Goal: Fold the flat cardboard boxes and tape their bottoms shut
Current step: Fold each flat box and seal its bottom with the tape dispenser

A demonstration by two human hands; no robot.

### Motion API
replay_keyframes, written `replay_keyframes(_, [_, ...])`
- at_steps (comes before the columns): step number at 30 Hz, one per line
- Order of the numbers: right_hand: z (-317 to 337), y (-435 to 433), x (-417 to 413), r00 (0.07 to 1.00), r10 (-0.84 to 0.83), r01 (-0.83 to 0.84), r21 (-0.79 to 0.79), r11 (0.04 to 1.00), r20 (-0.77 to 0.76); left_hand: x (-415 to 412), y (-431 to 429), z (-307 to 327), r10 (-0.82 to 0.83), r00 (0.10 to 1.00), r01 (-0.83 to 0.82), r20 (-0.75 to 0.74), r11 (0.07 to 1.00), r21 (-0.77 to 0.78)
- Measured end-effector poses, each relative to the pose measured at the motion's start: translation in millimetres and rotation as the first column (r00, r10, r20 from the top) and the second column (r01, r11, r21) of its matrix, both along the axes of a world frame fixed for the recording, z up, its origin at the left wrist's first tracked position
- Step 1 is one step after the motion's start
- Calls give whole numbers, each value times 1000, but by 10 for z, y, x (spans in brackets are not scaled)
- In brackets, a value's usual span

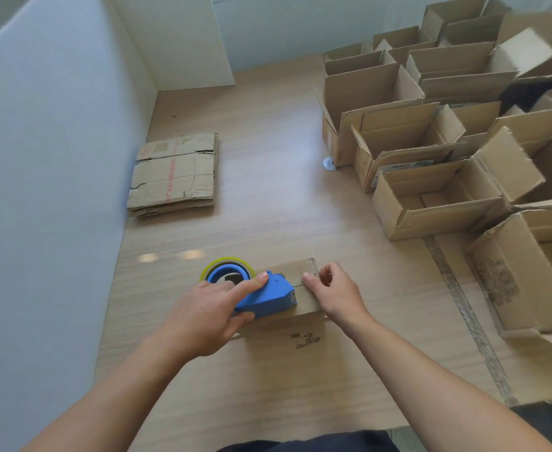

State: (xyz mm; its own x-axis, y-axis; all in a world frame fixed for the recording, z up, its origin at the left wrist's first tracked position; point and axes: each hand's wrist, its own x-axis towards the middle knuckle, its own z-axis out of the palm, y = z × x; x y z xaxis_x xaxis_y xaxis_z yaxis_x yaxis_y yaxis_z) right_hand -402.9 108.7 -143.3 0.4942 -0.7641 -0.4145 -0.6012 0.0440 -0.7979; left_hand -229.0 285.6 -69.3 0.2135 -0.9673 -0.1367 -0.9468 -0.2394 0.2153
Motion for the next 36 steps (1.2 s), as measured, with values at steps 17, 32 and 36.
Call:
replay_keyframes(17, [-82, 14, -19, 967, 185, -209, -134, 969, -173, 891, 134, 723, 180, 962, -80, -207, 906, 416])
replay_keyframes(32, [22, 24, 7, 968, 179, -208, -163, 965, -175, 1435, 532, 212, 473, 790, -144, -390, 761, 632])
replay_keyframes(36, [11, -1, -15, 968, 175, -200, -130, 971, -179, 1223, 355, -96, 478, 791, -177, -383, 777, 604])
